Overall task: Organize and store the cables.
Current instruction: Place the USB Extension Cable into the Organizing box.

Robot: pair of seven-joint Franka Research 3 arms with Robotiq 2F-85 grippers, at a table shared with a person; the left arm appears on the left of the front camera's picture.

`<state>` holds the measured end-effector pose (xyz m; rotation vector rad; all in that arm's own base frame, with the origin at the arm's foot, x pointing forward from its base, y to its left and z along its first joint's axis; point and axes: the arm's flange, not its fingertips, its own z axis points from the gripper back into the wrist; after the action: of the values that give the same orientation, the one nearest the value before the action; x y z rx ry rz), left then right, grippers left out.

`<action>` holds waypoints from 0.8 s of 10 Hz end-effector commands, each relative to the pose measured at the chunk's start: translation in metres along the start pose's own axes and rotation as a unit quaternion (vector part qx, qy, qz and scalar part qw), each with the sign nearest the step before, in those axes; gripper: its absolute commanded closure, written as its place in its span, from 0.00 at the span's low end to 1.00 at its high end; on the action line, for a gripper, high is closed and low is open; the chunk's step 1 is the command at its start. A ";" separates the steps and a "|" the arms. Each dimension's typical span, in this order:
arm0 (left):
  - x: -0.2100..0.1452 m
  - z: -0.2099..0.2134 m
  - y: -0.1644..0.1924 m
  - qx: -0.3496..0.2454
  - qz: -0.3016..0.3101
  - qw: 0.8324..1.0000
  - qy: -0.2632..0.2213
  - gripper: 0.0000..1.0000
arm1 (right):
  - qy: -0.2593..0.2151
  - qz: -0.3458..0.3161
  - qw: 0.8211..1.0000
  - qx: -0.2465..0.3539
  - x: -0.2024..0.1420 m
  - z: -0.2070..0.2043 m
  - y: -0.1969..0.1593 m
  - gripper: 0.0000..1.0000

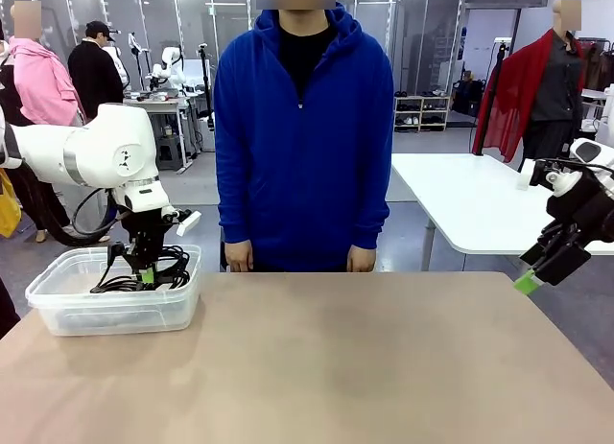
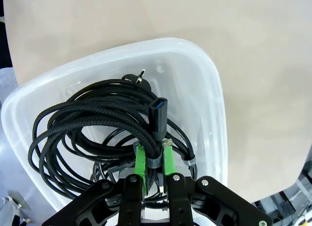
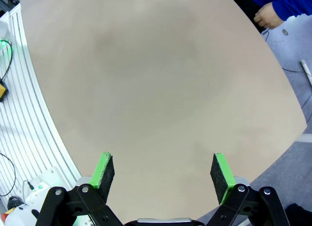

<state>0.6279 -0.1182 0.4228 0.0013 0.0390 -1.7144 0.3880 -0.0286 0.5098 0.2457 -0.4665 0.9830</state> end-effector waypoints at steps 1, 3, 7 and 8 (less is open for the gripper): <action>-0.001 0.011 0.005 -0.013 0.008 1.000 -0.017 0.84 | 0.003 -0.001 1.000 0.003 0.001 0.001 0.000 0.00; 0.000 0.011 0.009 -0.017 0.007 1.000 -0.020 0.78 | 0.003 -0.001 1.000 0.003 0.001 0.001 0.000 0.00; -0.003 0.017 0.003 -0.013 0.016 1.000 -0.024 0.59 | 0.003 -0.001 1.000 0.003 0.001 0.001 0.000 0.00; -0.006 0.022 0.001 -0.008 0.017 1.000 -0.024 0.54 | 0.003 -0.001 1.000 0.003 0.001 0.001 0.000 0.00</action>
<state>0.6309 -0.1166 0.4355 -0.0168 0.0437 -1.7041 0.3880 -0.0286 0.5098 0.2457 -0.4665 0.9830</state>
